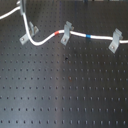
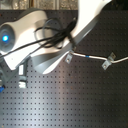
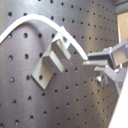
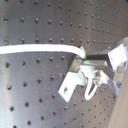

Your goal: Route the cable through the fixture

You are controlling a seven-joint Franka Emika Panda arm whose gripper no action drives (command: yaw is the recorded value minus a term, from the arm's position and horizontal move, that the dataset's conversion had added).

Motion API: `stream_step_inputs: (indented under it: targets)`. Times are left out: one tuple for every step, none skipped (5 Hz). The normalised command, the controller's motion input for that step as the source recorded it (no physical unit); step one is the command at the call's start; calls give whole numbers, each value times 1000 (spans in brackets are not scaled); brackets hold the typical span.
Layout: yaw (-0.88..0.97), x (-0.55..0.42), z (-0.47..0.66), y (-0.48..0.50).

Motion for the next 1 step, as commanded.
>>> stream_step_inputs:
  targets:
    - [-34,0,0,0]
